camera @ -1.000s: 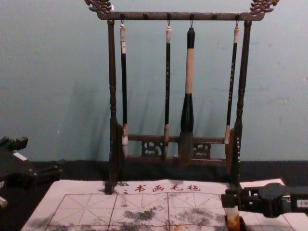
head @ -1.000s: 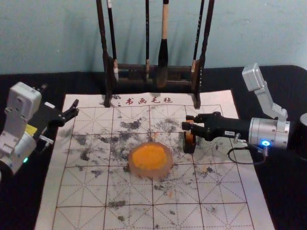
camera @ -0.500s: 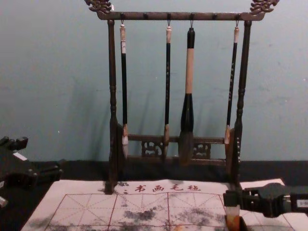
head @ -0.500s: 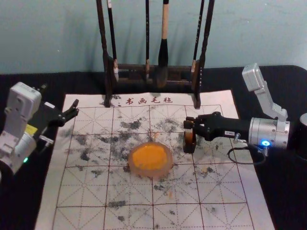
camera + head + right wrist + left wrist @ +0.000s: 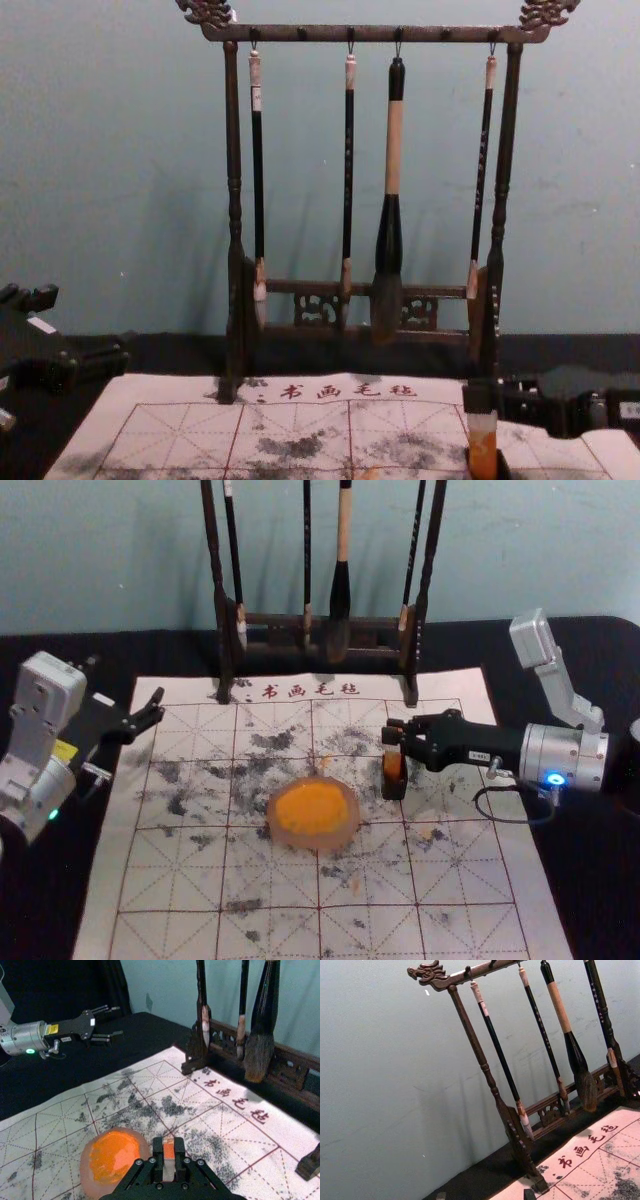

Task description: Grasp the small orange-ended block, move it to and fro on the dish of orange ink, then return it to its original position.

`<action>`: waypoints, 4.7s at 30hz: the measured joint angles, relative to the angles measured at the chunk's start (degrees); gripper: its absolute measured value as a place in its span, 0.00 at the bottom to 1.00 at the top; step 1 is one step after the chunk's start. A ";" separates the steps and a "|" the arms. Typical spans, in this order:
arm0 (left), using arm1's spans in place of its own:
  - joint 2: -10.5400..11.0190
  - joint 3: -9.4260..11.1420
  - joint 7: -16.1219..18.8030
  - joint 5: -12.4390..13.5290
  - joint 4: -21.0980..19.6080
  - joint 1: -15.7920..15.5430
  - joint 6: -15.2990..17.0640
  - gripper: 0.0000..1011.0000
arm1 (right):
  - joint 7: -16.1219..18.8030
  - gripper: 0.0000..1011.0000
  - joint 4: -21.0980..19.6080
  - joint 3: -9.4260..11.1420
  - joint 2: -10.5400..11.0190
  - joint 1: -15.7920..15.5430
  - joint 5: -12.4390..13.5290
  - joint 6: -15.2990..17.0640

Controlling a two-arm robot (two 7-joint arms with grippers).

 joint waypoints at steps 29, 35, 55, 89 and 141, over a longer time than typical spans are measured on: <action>0.00 0.00 -0.01 0.00 0.00 0.00 0.00 0.99 | -23.15 0.13 -26.84 8.47 2.51 -15.43 -7.64 -9.36; 0.00 0.00 -0.01 0.00 0.00 0.00 0.00 0.99 | -22.85 0.13 -26.24 7.56 -0.89 -15.44 -8.21 -9.29; 0.00 0.00 0.00 0.00 0.00 0.00 0.00 0.99 | -17.66 0.13 -22.00 3.31 -4.25 -13.98 -10.99 -5.34; 0.00 0.00 0.00 0.00 0.00 0.00 0.00 0.99 | -18.31 0.13 -14.34 1.38 -8.47 -11.45 -14.41 -3.90; 0.00 0.00 0.00 0.00 0.00 0.00 0.00 0.99 | -17.91 0.13 -18.04 2.77 -6.27 -14.94 -13.48 -3.19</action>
